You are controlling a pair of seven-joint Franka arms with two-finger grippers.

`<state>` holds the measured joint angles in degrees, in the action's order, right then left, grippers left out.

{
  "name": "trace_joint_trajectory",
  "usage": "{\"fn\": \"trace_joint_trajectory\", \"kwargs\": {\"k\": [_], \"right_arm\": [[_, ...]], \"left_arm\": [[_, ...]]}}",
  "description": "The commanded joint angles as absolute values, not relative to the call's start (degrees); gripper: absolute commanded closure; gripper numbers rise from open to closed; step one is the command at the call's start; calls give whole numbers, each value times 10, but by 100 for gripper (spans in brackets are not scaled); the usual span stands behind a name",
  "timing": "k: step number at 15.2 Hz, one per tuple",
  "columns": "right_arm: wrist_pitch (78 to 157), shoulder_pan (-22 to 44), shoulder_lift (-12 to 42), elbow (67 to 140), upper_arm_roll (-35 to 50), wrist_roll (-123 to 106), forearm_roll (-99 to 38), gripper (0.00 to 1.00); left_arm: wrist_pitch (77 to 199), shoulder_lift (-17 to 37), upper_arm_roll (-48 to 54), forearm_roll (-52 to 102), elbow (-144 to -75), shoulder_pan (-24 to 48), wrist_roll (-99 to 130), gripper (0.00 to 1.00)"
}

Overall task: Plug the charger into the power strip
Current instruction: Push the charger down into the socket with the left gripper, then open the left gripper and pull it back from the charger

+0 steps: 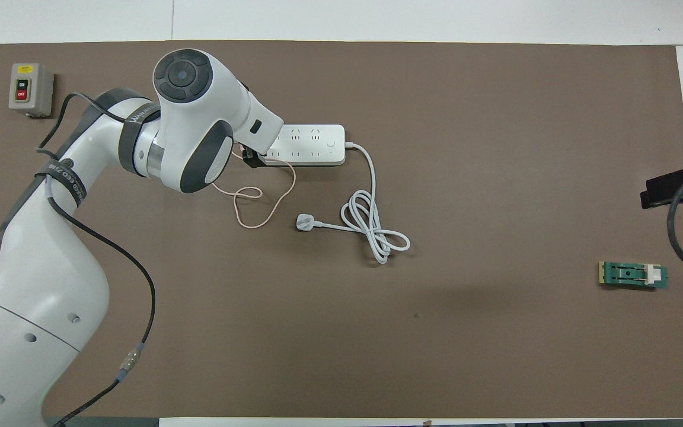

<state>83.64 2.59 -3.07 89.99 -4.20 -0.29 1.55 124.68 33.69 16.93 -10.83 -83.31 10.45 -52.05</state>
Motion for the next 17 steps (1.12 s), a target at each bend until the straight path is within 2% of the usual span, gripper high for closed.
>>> {"fn": "trace_joint_trajectory", "kwargs": {"k": [1,5,11,14,17], "right_arm": [[830,16,-32,899,-35,4,8,0],[830,15,-32,899,-35,4,9,0],[830,15,-32,899,-35,4,8,0],[831,15,-32,899,-35,4,8,0],[830,15,-32,899,-35,4,9,0]], "left_arm": [[1213,289,175,-87,-846,91,-517,0],[1104,201,168,-22,-848,89,-478,0],[924,73,166,4,-850,63,-286,0],[849,22,166,27,-850,32,-216,0],[814,-2,166,28,-850,-12,-51,0]]}}
